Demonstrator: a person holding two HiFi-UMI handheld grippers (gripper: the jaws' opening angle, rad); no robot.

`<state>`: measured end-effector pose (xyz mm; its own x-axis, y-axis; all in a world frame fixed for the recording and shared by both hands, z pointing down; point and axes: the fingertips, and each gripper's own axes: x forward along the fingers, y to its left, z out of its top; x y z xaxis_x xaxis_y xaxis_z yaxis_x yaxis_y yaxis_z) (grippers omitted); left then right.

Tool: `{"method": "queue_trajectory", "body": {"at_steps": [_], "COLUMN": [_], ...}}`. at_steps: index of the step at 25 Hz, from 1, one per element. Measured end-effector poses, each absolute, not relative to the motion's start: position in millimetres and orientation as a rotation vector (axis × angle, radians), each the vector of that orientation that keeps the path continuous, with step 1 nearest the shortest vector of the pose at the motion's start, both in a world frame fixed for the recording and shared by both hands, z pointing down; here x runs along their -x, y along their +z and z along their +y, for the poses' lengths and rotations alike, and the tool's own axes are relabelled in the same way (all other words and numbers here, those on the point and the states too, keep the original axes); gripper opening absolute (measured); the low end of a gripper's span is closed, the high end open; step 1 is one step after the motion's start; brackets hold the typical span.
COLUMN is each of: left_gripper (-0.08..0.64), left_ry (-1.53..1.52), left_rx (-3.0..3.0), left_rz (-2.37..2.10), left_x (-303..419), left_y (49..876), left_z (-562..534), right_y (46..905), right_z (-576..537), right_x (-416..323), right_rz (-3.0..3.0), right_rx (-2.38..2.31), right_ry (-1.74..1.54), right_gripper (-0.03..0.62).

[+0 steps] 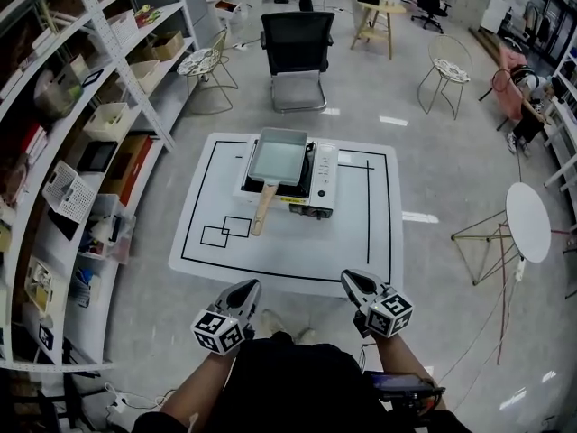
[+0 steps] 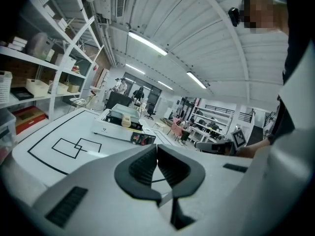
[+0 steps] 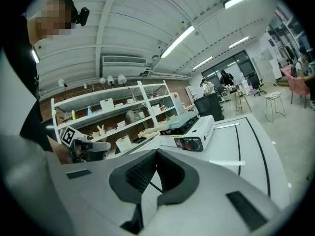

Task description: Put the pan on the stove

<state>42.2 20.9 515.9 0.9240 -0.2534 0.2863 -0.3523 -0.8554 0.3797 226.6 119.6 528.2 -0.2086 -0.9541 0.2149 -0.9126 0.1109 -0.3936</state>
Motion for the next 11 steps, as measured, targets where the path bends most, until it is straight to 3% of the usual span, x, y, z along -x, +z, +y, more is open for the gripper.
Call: {"method": "queue_trajectory", "body": {"at_steps": [11], "left_gripper": [0.009], "left_ry": [0.327], "left_rx": [-2.649], "left_rz": [-0.458], "left_x": [-47.1], "left_y": [519.6], "left_z": [38.0], "right_y": [521.7], "right_z": [127.7], "right_x": [-229.4], "right_rz": [2.281], "right_rx": [1.894], "right_ry": [-0.665], "right_gripper": [0.026]}}
